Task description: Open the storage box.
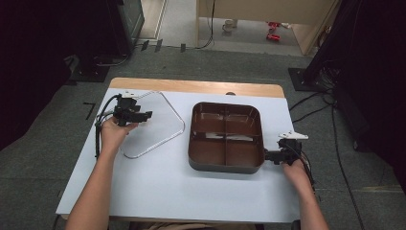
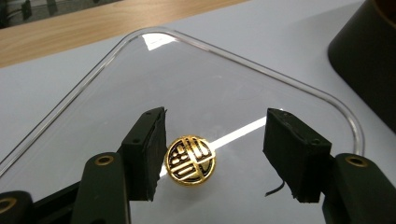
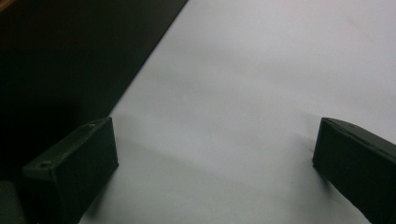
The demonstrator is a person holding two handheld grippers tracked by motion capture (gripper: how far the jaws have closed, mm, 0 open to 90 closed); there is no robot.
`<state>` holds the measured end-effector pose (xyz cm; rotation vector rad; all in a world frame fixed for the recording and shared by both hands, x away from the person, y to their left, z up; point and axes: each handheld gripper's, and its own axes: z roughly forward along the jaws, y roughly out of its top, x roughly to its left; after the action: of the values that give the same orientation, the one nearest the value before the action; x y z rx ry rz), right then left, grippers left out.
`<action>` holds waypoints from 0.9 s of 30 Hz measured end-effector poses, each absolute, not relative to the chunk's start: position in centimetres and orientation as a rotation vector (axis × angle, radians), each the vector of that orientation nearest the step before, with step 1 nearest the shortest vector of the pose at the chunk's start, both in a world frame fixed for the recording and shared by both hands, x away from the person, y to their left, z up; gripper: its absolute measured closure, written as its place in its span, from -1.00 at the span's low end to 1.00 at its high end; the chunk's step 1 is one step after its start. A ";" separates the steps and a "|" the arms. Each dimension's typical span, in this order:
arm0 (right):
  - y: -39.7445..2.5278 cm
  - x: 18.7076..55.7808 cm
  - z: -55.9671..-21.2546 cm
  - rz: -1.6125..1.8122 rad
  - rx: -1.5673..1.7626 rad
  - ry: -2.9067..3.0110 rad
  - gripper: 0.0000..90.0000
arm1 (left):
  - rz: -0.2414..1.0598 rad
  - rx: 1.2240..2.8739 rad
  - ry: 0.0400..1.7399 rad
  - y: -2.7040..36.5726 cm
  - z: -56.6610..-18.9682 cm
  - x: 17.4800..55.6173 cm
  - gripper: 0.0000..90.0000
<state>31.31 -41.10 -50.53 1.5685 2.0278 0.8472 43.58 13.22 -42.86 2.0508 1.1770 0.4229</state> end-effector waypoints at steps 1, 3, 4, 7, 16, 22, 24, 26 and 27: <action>-41.1 31.3 -50.5 0.847 1.569 2.028 -1.00 | 0.410 2.045 1.177 13.1 -42.7 43.4 -0.15; -41.1 31.3 -50.5 0.847 1.569 2.027 -1.00 | 0.383 2.044 1.172 12.9 -42.2 42.8 -0.18; -41.1 31.3 -50.5 0.847 1.568 2.028 -1.00 | 0.382 2.049 1.160 12.7 -42.1 42.5 -0.19; -41.1 31.3 -50.5 0.847 1.568 2.028 -1.00 | 0.384 2.062 1.146 12.5 -42.0 41.9 -0.22; -41.1 31.3 -50.5 0.847 1.568 2.028 -1.00 | 0.359 2.061 1.051 11.3 -41.7 38.9 -0.33; -41.1 31.3 -50.5 0.847 1.568 2.028 -1.00 | 0.339 2.065 1.005 10.7 -41.8 37.4 -0.39; -41.1 31.3 -50.5 0.847 1.568 2.028 -1.00 | 0.335 2.071 0.987 10.4 -42.0 36.9 -0.39; -41.1 31.3 -50.5 0.847 1.568 2.028 -1.00 | 0.335 2.071 0.971 10.2 -42.1 36.4 -0.40; -41.1 31.3 -50.5 0.847 1.568 2.028 -1.00 | 0.331 2.074 0.951 10.0 -42.3 35.9 -0.42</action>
<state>31.30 -41.09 -50.53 1.5684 2.0277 0.8466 35.87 9.96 -42.30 2.0744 0.9513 0.3311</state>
